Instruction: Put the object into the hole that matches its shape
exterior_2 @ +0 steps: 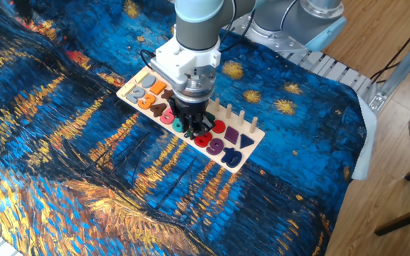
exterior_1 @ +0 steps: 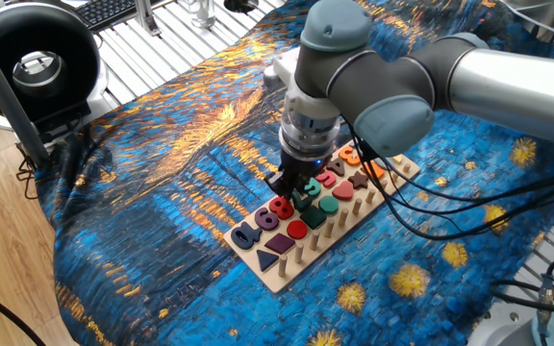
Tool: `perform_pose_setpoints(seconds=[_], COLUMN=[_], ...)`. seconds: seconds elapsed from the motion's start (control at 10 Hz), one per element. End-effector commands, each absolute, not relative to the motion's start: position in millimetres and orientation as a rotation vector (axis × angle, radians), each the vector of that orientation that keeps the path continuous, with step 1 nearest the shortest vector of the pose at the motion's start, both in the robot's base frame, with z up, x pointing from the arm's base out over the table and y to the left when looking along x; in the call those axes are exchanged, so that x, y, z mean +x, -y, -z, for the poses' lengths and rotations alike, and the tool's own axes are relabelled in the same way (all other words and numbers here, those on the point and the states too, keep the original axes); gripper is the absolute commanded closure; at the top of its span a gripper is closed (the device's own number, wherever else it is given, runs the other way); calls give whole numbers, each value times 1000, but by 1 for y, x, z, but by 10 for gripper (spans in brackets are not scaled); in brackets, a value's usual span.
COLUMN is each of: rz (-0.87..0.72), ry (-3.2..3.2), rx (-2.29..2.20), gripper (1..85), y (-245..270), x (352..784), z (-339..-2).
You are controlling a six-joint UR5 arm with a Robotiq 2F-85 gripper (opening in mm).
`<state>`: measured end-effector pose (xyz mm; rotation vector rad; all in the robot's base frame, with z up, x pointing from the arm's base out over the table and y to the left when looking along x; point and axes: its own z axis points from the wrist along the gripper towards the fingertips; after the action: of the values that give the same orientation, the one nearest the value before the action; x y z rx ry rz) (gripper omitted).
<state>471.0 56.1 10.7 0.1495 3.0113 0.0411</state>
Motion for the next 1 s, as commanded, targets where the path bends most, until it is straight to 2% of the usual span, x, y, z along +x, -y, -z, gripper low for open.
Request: perform_pose_setpoints(seconds=[0.0,0.5,0.7,0.9], rz=[-59,-8,13,14], ry=[-3015,-3067,-3068,-3060], rx=[139,127,129,131], gripper=[513,527,577,590], y=[-57,-51,-47,-47], x=[472,470,471,474], z=[-13,-23,-22,-22])
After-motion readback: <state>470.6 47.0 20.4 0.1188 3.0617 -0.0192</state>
